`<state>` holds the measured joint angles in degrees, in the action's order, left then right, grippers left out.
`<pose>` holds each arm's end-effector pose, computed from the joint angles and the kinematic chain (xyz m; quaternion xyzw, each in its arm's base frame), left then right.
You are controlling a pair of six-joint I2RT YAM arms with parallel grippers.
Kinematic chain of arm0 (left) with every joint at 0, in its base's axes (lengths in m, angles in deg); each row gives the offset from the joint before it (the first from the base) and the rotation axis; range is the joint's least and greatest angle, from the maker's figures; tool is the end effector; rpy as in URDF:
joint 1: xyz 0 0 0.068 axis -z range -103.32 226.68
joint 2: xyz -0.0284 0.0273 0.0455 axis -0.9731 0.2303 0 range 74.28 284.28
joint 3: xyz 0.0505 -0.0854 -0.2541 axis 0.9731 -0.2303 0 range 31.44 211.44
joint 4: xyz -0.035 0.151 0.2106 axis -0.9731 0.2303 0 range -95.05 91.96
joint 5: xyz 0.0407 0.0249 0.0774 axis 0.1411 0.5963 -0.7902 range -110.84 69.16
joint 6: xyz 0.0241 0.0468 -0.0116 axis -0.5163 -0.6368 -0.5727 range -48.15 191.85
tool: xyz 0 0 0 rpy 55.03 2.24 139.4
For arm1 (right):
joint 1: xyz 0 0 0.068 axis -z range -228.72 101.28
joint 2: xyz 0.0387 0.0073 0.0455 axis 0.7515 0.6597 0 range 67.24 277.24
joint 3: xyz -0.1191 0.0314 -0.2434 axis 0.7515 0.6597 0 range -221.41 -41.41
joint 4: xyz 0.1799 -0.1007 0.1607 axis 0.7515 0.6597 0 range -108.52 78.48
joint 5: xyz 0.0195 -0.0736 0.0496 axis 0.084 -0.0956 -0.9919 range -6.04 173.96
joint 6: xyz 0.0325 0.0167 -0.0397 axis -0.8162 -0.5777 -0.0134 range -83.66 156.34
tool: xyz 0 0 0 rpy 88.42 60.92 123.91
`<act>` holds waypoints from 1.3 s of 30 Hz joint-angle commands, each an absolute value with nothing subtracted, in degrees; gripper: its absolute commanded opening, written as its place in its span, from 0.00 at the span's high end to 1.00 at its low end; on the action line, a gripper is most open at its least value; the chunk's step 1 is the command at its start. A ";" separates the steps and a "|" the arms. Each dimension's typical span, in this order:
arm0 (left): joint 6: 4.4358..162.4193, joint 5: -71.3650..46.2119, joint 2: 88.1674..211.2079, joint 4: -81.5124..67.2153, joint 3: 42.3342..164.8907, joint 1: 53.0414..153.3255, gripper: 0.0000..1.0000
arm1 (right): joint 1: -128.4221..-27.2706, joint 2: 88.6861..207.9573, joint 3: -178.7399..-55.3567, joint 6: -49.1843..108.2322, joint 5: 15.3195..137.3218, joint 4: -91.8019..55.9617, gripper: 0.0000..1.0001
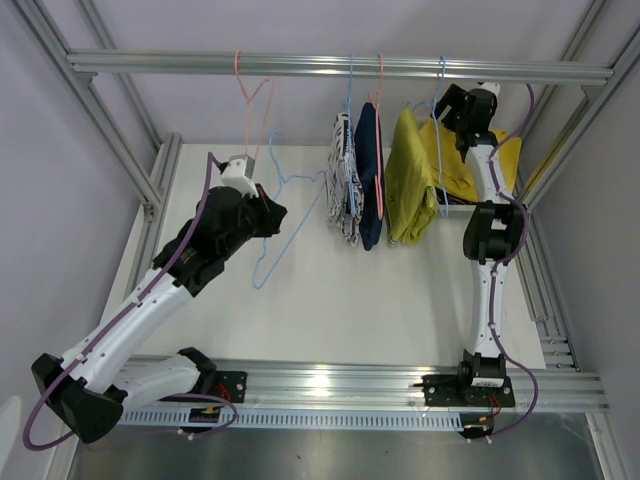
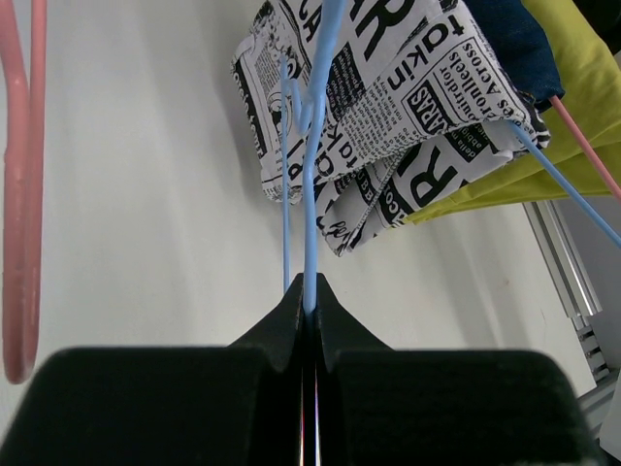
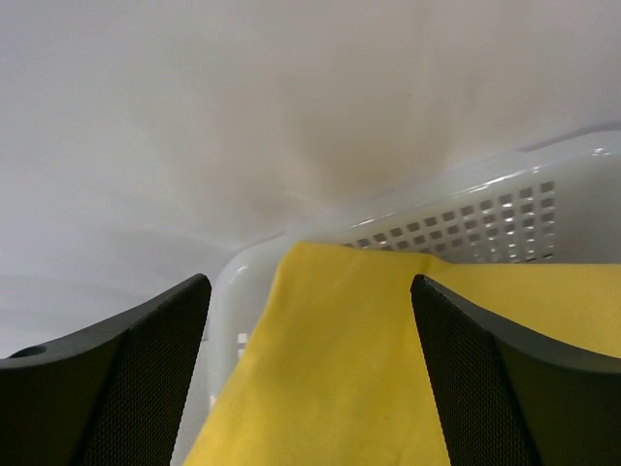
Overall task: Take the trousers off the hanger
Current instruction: Place the trousers in the bin.
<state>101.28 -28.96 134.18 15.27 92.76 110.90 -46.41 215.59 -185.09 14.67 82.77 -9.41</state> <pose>0.1967 -0.1276 0.3726 -0.0073 0.8126 -0.2569 0.5231 0.5998 -0.0235 0.2657 0.1572 0.7710 0.1119 0.6070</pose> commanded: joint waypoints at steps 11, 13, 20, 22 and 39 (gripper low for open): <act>99.88 -26.73 133.96 13.94 95.78 110.78 0.99 | -47.05 201.10 -174.23 15.42 83.87 -6.57 0.78; 99.80 -26.64 133.96 13.94 95.78 110.79 0.99 | -46.96 199.00 -169.84 15.07 83.96 -4.98 0.81; 99.62 -26.64 133.52 14.11 96.13 110.70 0.99 | -48.45 188.82 -149.63 13.93 88.70 -5.24 0.78; 99.36 -26.90 132.91 14.03 96.04 110.70 0.99 | -50.20 186.78 -144.88 14.10 90.45 -6.38 0.77; 99.36 -26.73 131.59 14.12 96.13 110.79 0.99 | -51.36 189.23 -137.83 12.96 93.81 7.32 0.66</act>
<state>100.27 -27.62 132.61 15.45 93.62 110.90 -50.92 186.77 -137.27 13.75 92.78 -4.56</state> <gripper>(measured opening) 0.008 0.321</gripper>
